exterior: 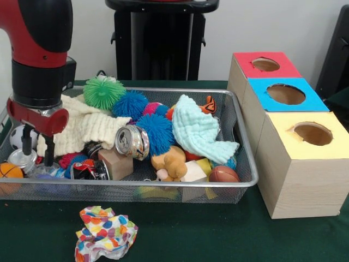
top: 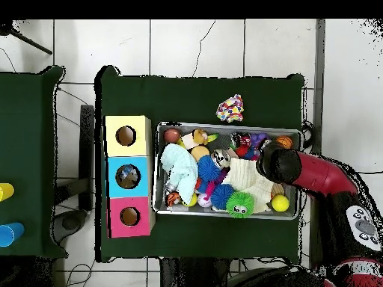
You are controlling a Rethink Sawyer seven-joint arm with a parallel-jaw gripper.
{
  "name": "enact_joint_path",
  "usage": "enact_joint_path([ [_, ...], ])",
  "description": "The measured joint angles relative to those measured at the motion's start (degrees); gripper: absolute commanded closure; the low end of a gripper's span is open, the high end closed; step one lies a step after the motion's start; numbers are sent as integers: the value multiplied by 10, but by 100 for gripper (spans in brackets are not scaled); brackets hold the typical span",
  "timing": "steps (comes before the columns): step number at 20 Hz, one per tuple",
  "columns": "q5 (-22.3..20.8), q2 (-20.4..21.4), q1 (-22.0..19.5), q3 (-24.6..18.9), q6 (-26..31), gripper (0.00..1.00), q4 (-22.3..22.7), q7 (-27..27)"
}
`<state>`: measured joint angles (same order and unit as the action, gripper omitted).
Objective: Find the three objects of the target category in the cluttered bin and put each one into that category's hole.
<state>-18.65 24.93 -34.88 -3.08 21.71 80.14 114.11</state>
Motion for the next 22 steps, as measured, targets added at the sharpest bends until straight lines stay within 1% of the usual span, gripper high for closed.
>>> enact_joint_path([
  [8, -1, -17, 2, 0, -2, 0, 0, 0],
  [16, -2, -42, 24, 12, -24, 0, -2, 0],
  [20, -7, -62, 34, 17, -39, 0, -16, 0],
  [22, -11, -67, 37, 22, -42, 0, -34, 0],
])
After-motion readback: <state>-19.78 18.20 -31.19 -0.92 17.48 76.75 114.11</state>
